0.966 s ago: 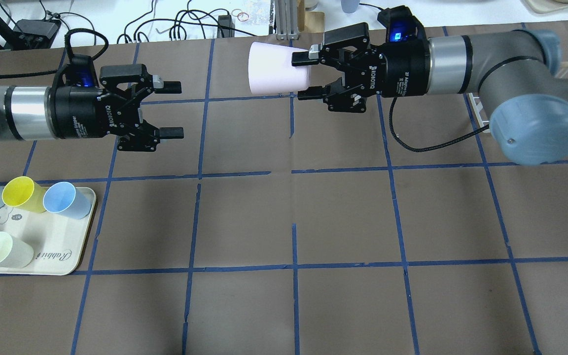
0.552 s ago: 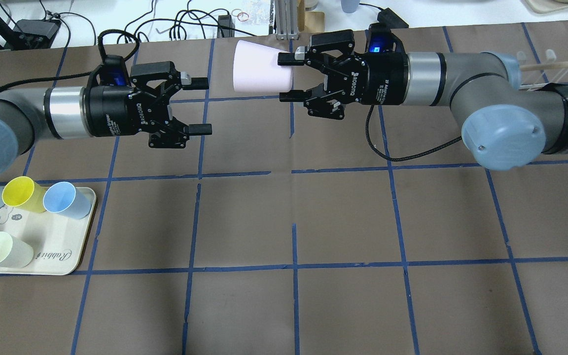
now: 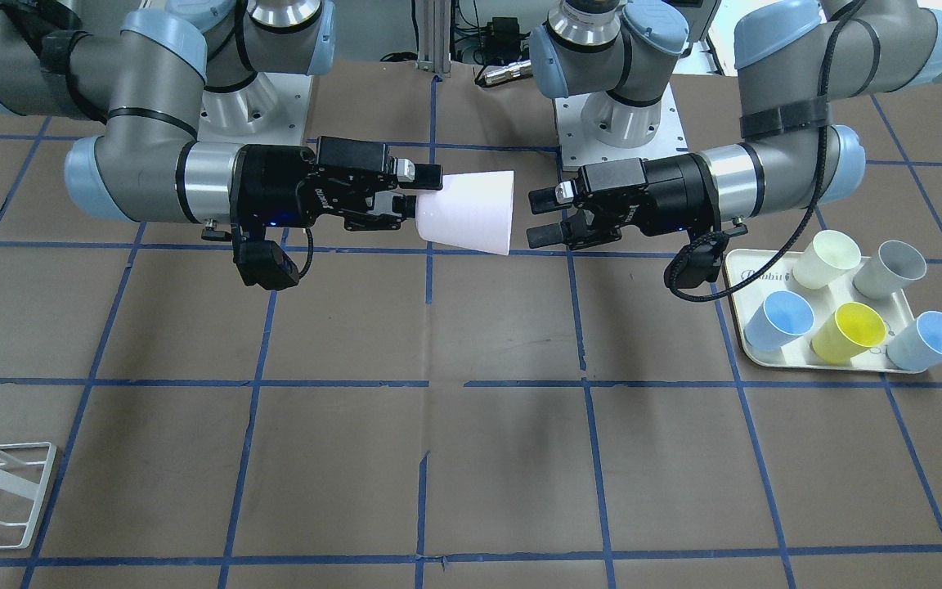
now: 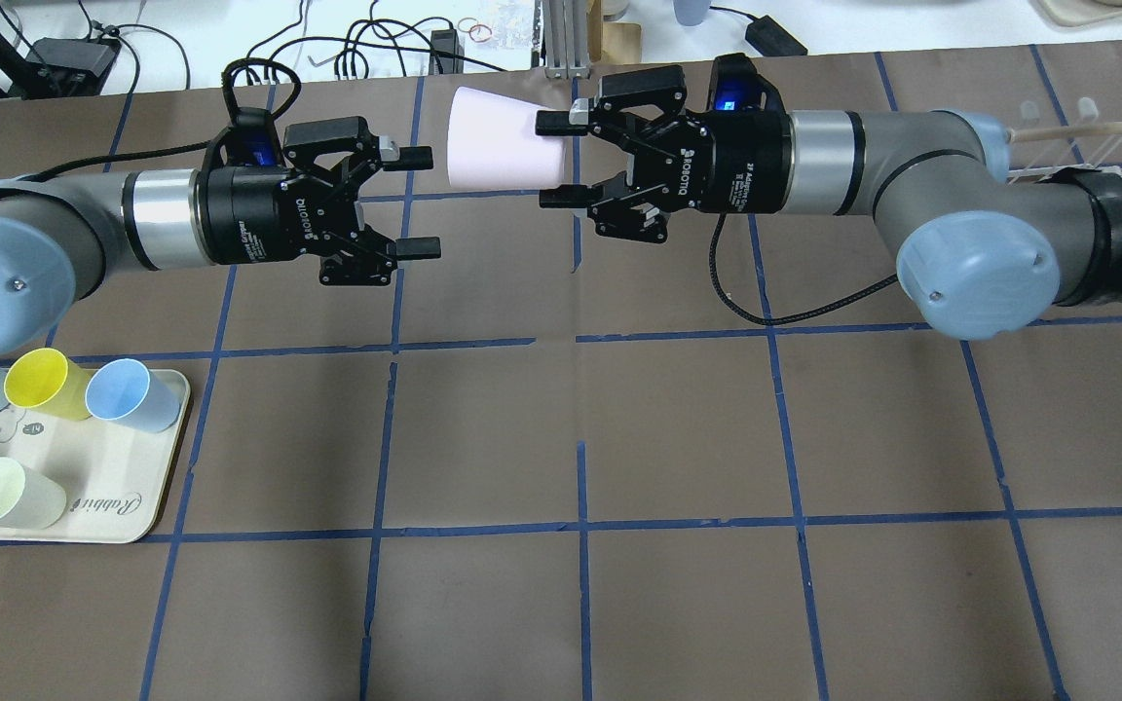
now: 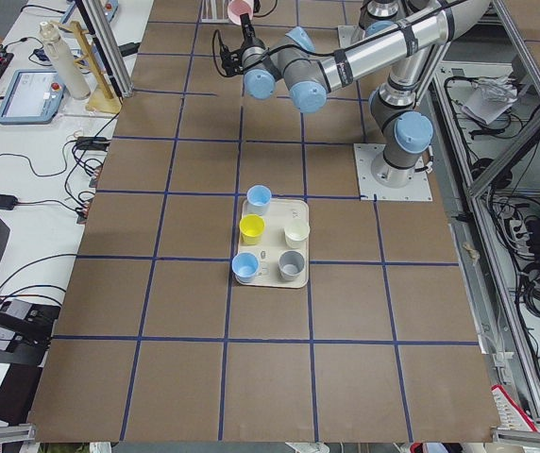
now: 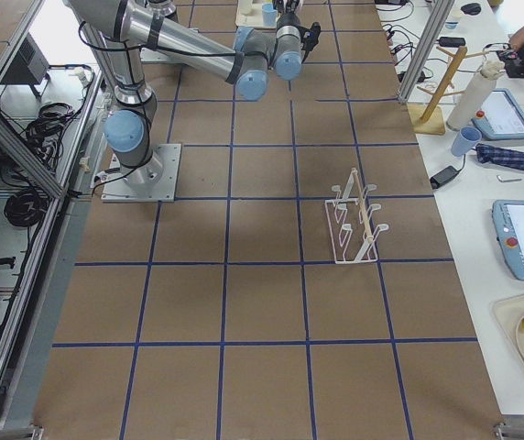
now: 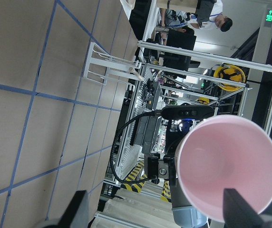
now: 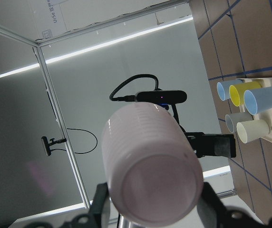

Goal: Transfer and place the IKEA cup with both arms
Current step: 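Carry the cup toward the left gripper while the left gripper reaches to meet it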

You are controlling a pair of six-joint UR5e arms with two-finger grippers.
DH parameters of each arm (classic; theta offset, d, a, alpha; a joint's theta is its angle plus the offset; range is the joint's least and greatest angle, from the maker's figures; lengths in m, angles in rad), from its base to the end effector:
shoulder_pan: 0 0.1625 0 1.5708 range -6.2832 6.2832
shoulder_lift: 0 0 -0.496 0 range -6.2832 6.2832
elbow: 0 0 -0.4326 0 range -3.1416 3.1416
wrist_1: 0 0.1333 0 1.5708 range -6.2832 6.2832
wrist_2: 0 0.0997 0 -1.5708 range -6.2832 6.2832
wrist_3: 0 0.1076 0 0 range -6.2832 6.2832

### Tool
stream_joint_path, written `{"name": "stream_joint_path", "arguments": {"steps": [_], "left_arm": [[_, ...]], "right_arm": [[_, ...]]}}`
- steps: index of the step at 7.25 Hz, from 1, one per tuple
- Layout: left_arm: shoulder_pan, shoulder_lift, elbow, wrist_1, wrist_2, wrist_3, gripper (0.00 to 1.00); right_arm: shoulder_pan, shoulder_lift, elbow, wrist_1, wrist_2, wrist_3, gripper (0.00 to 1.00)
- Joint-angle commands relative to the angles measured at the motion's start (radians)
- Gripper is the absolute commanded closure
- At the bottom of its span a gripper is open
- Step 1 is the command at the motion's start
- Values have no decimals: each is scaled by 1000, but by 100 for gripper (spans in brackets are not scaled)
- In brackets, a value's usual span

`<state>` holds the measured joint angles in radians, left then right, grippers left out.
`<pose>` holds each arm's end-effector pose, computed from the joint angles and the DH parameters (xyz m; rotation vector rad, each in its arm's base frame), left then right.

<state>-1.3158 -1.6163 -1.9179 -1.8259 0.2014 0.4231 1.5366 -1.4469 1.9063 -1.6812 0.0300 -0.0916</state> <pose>-0.1077 -0.5332 0.4152 0.3159 -1.7025 -0.0752 0.2221 -0.5518 0.4318 0.2324 1.5274 0.1690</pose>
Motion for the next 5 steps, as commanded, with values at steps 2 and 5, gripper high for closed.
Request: {"name": "stream_joint_path", "arguments": {"steps": [2, 5], "left_arm": [[-23, -2, 2, 0, -45, -4, 0], [-36, -5, 20, 0, -45, -9, 11]], "right_arm": [[25, 8, -1, -2, 1, 12, 100], [28, 16, -1, -2, 1, 24, 100]]}}
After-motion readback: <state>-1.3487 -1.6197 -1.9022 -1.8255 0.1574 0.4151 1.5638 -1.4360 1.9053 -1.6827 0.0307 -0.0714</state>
